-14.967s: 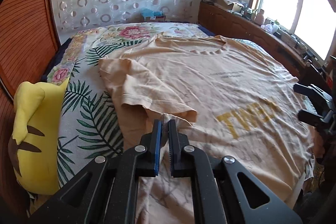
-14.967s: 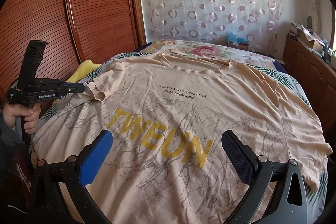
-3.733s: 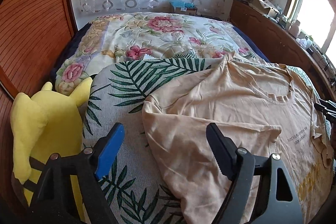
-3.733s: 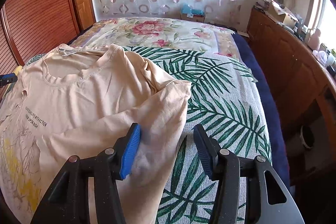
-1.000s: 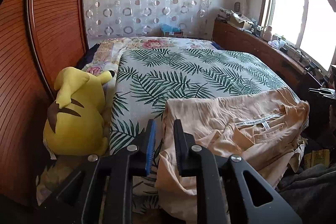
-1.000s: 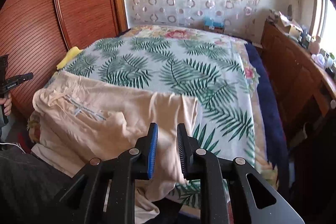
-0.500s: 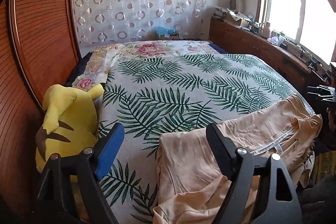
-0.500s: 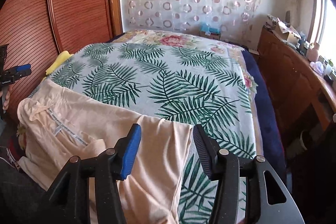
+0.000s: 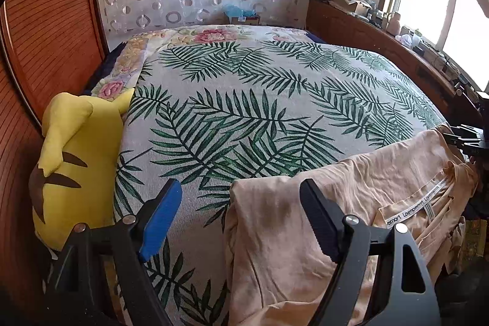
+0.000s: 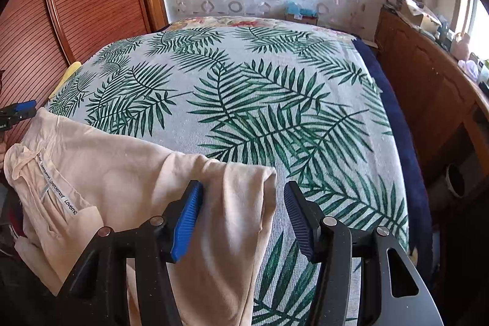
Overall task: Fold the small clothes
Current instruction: 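Close both grippers on the shirt hem and lift it up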
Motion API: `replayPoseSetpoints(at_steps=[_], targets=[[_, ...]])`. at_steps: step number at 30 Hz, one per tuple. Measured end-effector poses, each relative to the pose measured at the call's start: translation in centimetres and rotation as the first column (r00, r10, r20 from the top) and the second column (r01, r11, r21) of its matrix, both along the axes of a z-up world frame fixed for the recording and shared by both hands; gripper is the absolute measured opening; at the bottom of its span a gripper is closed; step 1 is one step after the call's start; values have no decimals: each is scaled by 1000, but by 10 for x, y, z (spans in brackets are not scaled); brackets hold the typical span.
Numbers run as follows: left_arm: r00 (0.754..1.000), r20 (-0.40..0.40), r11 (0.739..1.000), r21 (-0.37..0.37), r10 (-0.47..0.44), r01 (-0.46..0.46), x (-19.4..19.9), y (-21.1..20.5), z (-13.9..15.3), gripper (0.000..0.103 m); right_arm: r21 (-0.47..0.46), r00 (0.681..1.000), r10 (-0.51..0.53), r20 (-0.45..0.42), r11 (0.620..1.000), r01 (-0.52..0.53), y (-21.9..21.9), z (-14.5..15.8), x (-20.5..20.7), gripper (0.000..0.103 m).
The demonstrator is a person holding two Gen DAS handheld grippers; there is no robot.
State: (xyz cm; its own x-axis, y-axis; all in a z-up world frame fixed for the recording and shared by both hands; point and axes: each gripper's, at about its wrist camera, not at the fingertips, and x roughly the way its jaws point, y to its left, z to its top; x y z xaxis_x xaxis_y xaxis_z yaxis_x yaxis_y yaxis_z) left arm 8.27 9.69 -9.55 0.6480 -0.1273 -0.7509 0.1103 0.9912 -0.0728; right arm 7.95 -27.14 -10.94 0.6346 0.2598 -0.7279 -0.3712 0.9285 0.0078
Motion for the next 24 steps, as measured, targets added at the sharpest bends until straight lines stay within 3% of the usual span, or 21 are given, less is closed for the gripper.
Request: replayPoseSetpoints(at_steps=[6, 11, 13, 14, 15, 16, 20, 24], targets=[[999, -41, 999, -37, 4, -5, 2, 4, -14, 72, -6, 1000, 2, -12, 1000, -2, -1, -3, 3, 58], [997, -76, 999, -46, -27, 24, 3, -3, -20, 49, -17, 1000, 26, -11, 1000, -26, 6, -6, 2, 58], [996, -74, 999, -34, -42, 39, 2, -8, -20, 40, -9, 999, 50, -12, 999, -50, 11, -7, 0, 40], [995, -77, 998, -40, -57, 54, 1, -10, -20, 28, -1, 998, 67, -14, 998, -67, 12, -7, -1, 34], [994, -82, 996, -51, -74, 70, 1, -12, -19, 21, 9, 996, 83, -18, 997, -83, 14, -7, -3, 19], [992, -83, 995, -59, -90, 85, -1, -14, -18, 11, 28, 994, 107, -28, 994, -107, 16, -7, -4, 15], [991, 3, 988, -73, -135, 135, -22, -23, 13, 10, 55, 987, 160, -24, 986, -159, 19, 3, -17, 12], [981, 125, 984, -85, -145, 157, -47, -23, 62, 10, 72, 983, 175, 61, 981, -179, 15, 36, -40, 12]])
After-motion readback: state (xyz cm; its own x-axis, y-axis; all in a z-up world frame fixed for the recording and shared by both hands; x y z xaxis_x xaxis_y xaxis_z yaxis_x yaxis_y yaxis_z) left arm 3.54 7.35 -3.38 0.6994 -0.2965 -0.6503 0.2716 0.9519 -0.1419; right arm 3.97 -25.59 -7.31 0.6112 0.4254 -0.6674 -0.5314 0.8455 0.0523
